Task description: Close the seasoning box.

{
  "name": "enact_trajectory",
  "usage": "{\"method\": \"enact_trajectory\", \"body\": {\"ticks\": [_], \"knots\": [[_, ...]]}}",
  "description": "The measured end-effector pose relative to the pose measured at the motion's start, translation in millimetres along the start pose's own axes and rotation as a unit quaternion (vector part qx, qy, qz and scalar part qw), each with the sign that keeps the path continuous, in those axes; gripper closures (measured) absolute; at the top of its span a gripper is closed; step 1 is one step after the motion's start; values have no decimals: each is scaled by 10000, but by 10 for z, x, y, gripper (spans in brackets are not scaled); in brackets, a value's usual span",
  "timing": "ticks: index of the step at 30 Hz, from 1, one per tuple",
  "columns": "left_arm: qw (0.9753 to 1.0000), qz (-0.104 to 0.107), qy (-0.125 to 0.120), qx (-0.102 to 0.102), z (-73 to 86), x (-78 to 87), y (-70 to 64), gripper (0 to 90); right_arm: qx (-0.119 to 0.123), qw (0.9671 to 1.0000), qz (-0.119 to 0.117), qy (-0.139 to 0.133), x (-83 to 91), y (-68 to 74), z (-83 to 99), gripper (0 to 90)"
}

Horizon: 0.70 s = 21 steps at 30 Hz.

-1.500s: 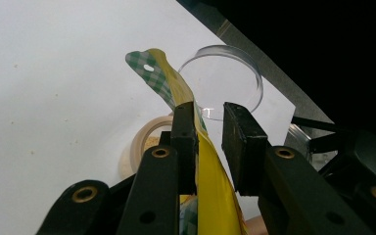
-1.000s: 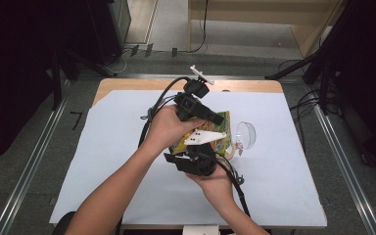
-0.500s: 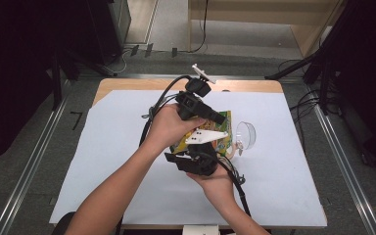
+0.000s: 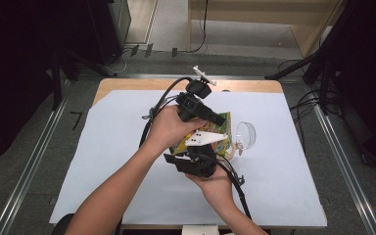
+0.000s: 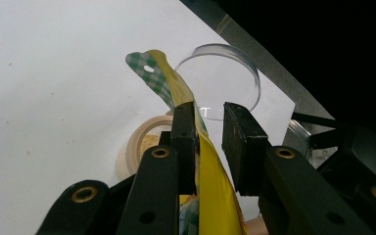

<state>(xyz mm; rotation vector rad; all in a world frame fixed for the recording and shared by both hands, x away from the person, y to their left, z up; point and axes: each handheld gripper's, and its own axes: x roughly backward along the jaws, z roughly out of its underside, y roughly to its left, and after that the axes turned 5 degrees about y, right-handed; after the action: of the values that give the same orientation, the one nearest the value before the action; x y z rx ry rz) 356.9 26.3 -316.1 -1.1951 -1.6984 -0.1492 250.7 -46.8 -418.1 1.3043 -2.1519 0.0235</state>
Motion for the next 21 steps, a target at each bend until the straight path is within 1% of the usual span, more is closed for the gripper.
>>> {"method": "enact_trajectory", "body": {"ticks": [5, 6, 7, 9, 10, 11, 15, 18, 21], "knots": [[10000, -20, -18, 0, -8, 10, -6, 760, 1, 10000, -14, 8, 11, -4, -13, 706], [10000, -2, -30, 4, -12, 14, -7, 759, 29, 10000, 8, 9, 15, -9, -19, 705], [10000, 6, -34, -7, -18, 26, -8, 759, 8, 10000, 9, 40, 23, -4, -26, 705], [10000, 22, -54, 4, -29, 35, -16, 759, 67, 10000, 35, 16, 35, -4, -42, 704], [10000, -4, -27, -12, -36, 38, -19, 759, 20, 10000, 21, 40, 41, 2, -45, 704], [10000, -4, -16, -23, -39, 36, -17, 759, 48, 10000, 21, 5, 40, -4, -48, 703], [10000, -3, 48, 31, -47, 11, -2, 757, -20, 10000, -28, 16, 37, -10, -45, 702], [9999, -22, 124, 29, -49, -5, 5, 757, -79, 9999, -76, 17, 27, -12, -33, 700], [9999, -20, 127, 26, -49, -9, 4, 758, -52, 10000, -60, -14, 22, -18, -26, 700]]}}
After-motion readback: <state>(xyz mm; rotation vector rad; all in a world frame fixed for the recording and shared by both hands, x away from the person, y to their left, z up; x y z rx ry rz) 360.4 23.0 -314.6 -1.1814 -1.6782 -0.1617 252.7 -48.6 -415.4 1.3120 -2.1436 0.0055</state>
